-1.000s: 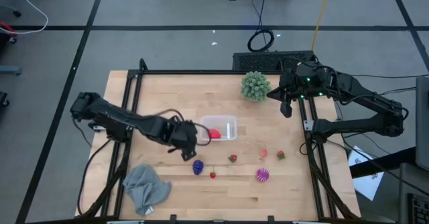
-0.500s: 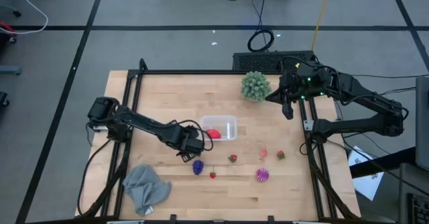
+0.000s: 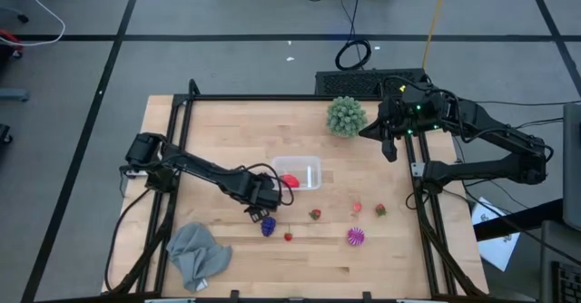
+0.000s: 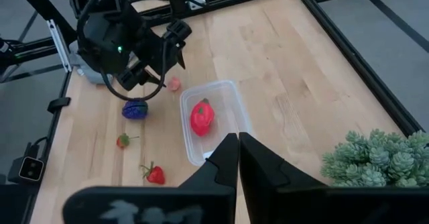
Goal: Pick and placing Produce into tupperware
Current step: Put the left pink peach into the transparent bin
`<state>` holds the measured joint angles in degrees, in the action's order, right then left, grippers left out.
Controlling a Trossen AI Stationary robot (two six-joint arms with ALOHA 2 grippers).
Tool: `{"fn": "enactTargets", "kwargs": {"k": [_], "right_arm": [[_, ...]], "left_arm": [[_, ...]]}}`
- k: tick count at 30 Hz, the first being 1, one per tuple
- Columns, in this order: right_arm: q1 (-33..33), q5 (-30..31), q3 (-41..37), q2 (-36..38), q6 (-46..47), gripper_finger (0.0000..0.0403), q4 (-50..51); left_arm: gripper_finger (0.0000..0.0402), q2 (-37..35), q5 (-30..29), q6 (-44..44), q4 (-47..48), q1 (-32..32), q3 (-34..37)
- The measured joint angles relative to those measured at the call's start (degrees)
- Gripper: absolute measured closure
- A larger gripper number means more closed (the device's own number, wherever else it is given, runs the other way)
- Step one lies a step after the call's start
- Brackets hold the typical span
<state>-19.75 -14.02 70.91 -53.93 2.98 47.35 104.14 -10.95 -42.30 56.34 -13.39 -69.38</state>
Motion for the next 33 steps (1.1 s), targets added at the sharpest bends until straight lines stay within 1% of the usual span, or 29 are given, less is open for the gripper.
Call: {"fn": "enactTargets", "kwargs": {"k": [12,23,27,29,33], "right_arm": [[0.0,0.0,0.0,0.02,0.0,0.0399,0.04],[0.0,0.0,0.0,0.01,0.0,0.0399,0.04],[0.0,-0.01,0.0,0.0,0.0,0.0399,0.04],[0.0,0.0,0.0,0.02,0.16,0.0399,-0.12],[0.0,0.0,0.0,0.02,0.85,0.0399,-1.89]], "left_arm": [[0.0101,-0.17,-0.88,-0.16,0.4,1.3,0.0],[0.0101,-0.17,1.44,-2.16,-0.7,1.32,0.14],[0.0101,-0.22,2.45,-2.88,-5.18,1.32,2.82],[0.0101,-0.22,3.4,-3.24,-6.17,1.32,3.95],[0.0101,-0.22,3.51,-3.98,-7.27,1.32,5.76]]}}
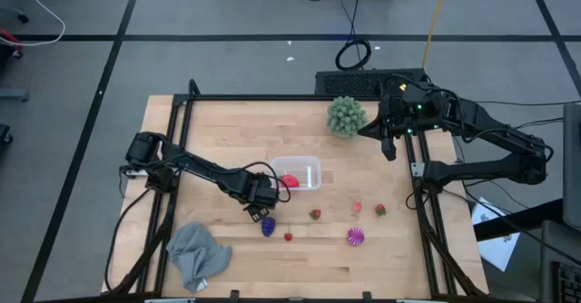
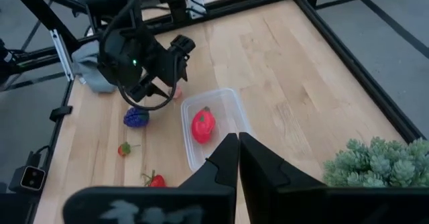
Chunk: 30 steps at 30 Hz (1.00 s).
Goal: Pick and placing Produce into tupperware
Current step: Put the left pink peach into the transparent bin
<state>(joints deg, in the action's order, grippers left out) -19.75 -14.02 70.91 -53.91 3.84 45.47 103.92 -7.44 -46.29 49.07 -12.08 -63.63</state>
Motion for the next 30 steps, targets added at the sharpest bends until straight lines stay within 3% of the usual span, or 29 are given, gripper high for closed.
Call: {"fn": "enactTargets", "kwargs": {"k": [7,18,30], "right_arm": [[0.0,0.0,0.0,-0.02,0.02,0.0399,-2.02],[0.0,-0.02,0.0,-0.02,0.07,0.0399,-1.97],[0.0,-0.02,0.0,-0.01,0.07,0.0399,-1.96]], "left_arm": [[0.0109,0.0,0.11,1.31,-5.71,0.0,1.19],[0.0201,0.0,0.53,2.63,-5.89,0.11,1.21],[0.0256,0.0,1.49,2.63,-5.63,0.11,1.21]]}}
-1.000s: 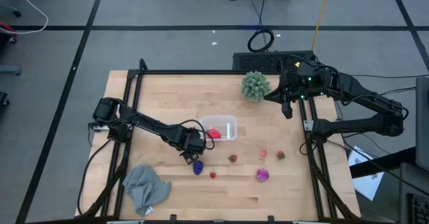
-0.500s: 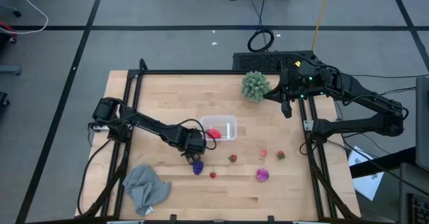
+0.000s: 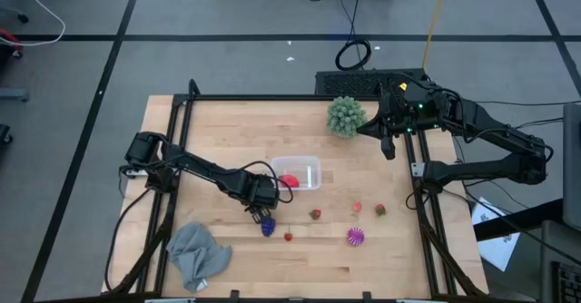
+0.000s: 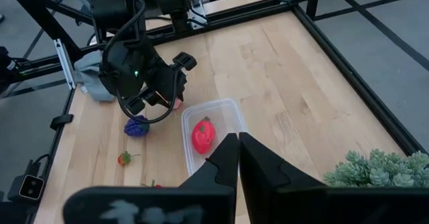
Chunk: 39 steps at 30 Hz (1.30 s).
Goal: Pick and placing Produce into tupperware
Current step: Put the left pink peach into the transparent bin
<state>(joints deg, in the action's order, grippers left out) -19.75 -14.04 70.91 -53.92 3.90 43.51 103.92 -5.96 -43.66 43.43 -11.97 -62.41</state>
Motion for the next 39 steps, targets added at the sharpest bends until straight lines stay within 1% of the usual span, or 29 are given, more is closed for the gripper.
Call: {"fn": "enactTargets", "kwargs": {"k": [6,9,12,15,17,20,25,28,30,35,39], "right_arm": [[0.0,-0.01,0.0,0.0,0.0,0.0399,0.0],[0.0,0.0,0.0,0.01,0.0,0.0399,0.0],[0.0,-0.01,0.0,0.0,0.0,0.0399,0.0],[0.02,0.0,0.0,0.01,0.0,0.0399,-0.02],[0.02,-0.02,0.0,-0.01,0.0,0.0399,0.0],[0.02,-0.02,0.0,0.0,0.0,0.0399,0.0],[0.02,0.0,0.0,0.01,-0.04,0.0399,0.0],[0.02,-0.01,0.0,0.0,-0.15,0.0399,0.01],[0.02,0.0,0.0,0.02,-0.23,0.0399,0.0],[0.02,0.02,0.0,0.3,-1.98,0.0399,0.27],[-0.01,0.36,-0.02,1.46,-4.42,0.0399,2.85]], "left_arm": [[0.0264,0.0,0.02,-0.04,1.73,0.0,0.0],[0.0265,-0.49,0.5,-0.18,4.9,0.0,-0.26],[0.0265,-0.99,0.39,-0.37,8.85,-0.02,-2.51],[0.0265,-1.77,-0.08,0.34,14.22,0.0,-6.22],[0.0265,-1.6,-1.38,1.4,17.92,0.05,-9.8],[0.0265,-1.67,-5.33,3.49,24.51,0.2,-16.48],[0.0265,-1.66,-13.18,12.0,25.86,2.01,-26.74],[0.0266,-1.66,-16.71,18.33,24.22,4.15,-30.94],[0.0266,-1.66,-16.89,22.45,20.92,6.25,-31.66],[0.0266,-1.05,-16.11,31.15,9.88,11.67,-31.56],[0.0266,1.68,-12.59,34.45,4.31,14.88,-31.43]]}}
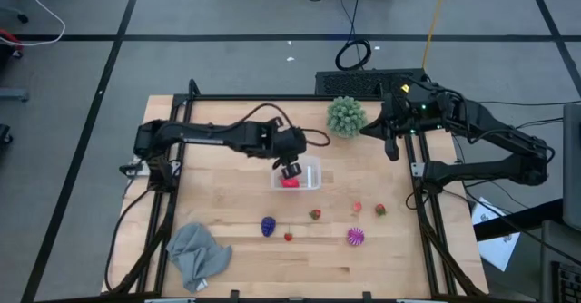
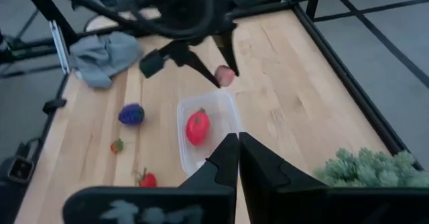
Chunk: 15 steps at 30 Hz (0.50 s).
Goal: Pick and placing Produce into tupperware
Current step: Put the left pink peach into the transparent bin
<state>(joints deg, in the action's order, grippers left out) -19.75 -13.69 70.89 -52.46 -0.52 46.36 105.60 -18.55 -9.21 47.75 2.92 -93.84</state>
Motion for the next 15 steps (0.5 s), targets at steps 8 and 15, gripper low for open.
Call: {"fn": "enactTargets", "kwargs": {"k": [8,15], "right_arm": [[-0.13,7.31,0.0,2.86,-4.39,0.0399,3.73],[-0.13,8.02,0.0,3.26,-6.2,0.0399,3.67]], "left_arm": [[0.0266,8.35,8.34,1.59,-4.9,1.99,-0.52],[0.0265,14.02,13.52,1.28,-4.57,1.11,-3.11]]}}
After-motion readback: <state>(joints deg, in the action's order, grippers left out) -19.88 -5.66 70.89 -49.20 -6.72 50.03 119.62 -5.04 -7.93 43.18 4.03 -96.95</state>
